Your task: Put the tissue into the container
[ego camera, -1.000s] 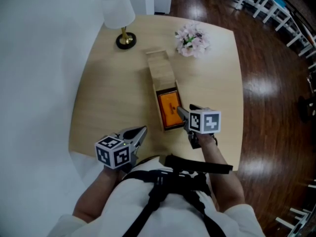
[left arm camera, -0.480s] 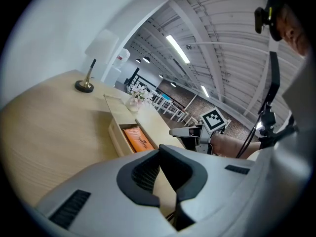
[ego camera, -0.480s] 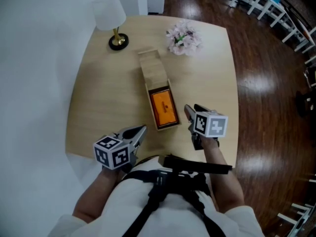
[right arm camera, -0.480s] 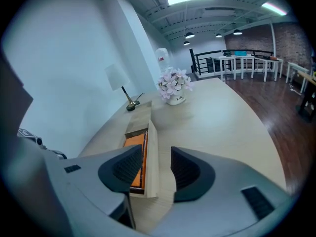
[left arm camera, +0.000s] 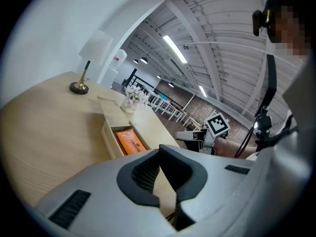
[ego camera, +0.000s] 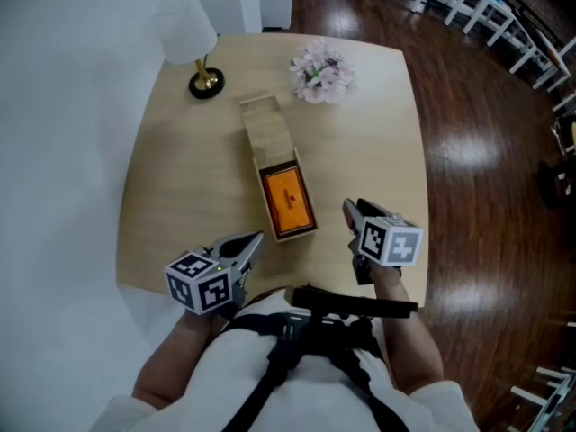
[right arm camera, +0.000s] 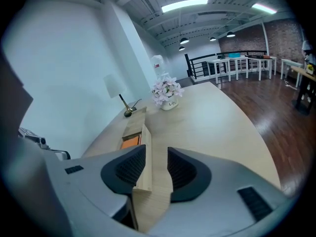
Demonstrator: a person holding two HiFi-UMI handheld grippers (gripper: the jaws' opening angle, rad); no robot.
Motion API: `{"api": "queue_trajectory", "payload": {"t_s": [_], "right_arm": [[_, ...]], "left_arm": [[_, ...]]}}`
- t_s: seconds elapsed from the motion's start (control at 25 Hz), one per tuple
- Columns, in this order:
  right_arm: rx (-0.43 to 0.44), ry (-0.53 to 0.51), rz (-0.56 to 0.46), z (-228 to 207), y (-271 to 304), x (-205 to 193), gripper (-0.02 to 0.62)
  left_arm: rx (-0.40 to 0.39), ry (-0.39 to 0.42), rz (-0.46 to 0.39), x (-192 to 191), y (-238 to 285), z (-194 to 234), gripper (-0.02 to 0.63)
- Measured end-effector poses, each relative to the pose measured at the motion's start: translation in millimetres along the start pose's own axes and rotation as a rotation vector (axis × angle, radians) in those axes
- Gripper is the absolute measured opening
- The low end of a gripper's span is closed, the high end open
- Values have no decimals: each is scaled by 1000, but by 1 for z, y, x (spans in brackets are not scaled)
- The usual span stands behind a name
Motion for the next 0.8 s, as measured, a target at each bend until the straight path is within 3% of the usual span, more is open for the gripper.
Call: {"api": "queue_trajectory", "payload": {"t_s": [0.36,0.8], "right_arm": [[-3,43,-26,-19,-29,-11,118],[-71,70,-61,-54,-70,-18,118]], "left_arm": [[-41,3,9,2,7,-22,-2],[-96,79,105,-16,19,-48,-2]]}}
Point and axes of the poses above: the fingertips, and each gripper's own axes: y forward along the fingers, z to its left, x out of its top, the point moved 1 cm from there along -y, backward along the fingers, and after that the axes turned 13 degrees about -z, right-handed, at the moved point
